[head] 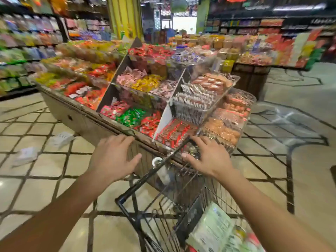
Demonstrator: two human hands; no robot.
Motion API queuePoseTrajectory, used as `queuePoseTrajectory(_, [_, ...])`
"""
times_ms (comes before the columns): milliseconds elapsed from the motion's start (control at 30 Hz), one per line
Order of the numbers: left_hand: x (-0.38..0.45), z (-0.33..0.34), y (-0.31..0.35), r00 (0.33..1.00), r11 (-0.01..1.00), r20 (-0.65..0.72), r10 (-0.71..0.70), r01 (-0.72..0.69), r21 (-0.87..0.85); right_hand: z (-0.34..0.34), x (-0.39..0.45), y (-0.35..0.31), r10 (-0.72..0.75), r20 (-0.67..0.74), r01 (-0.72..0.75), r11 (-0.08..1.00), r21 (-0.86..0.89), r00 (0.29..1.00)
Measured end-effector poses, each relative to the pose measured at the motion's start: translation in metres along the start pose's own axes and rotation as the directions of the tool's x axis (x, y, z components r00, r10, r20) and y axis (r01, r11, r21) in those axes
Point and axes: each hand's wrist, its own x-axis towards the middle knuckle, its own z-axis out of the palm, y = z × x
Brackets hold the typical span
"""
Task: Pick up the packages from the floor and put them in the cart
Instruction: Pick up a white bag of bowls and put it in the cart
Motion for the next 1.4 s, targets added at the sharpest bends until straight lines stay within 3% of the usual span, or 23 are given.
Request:
queuePoseTrajectory(233, [-0.062,-0.074,-0.175,0.926,0.924,-0.077,-0.370,0.375,0.074,-0.036,0.082,-0.187,-0.301,-0.123,0.301,0.953,-0.023,0.945])
queuePoseTrajectory(433, [-0.118,-0.082,-0.332,0.831,0.816,-0.065,-0.552,0.555,0.163,-0.026,0.130,-0.375,-0.472,-0.111,0.471,0.881,-0.034,0.875])
queuePoseTrajectory(600, [-0.147,-0.074,-0.458,0.781,0.760,-0.052,-0.623,0.619,0.195,-0.013,0.176,-0.503,-0.533,-0.079,0.539,0.839,0.081,0.842])
queuePoseTrajectory(700, [-0.152,-0.070,-0.515,0.748,0.728,-0.070,-0.660,0.660,0.184,-0.004,0.202,-0.565,-0.539,-0.042,0.540,0.839,0.062,0.841])
queuePoseTrajectory(900, [-0.135,-0.038,-0.613,0.712,0.698,-0.012,-0.702,0.691,0.186,0.031,0.269,-0.661,-0.646,-0.039,0.647,0.761,0.049,0.763])
queuePoseTrajectory(1233, [0.002,0.039,-0.799,0.713,0.694,-0.019,-0.701,0.688,0.213,0.118,0.478,-0.802,-0.668,-0.025,0.664,0.733,0.147,0.743])
queuePoseTrajectory(1400, [0.069,0.058,-0.897,0.674,0.655,-0.056,-0.737,0.732,0.186,0.135,0.589,-0.879,-0.681,-0.016,0.671,0.718,0.186,0.732])
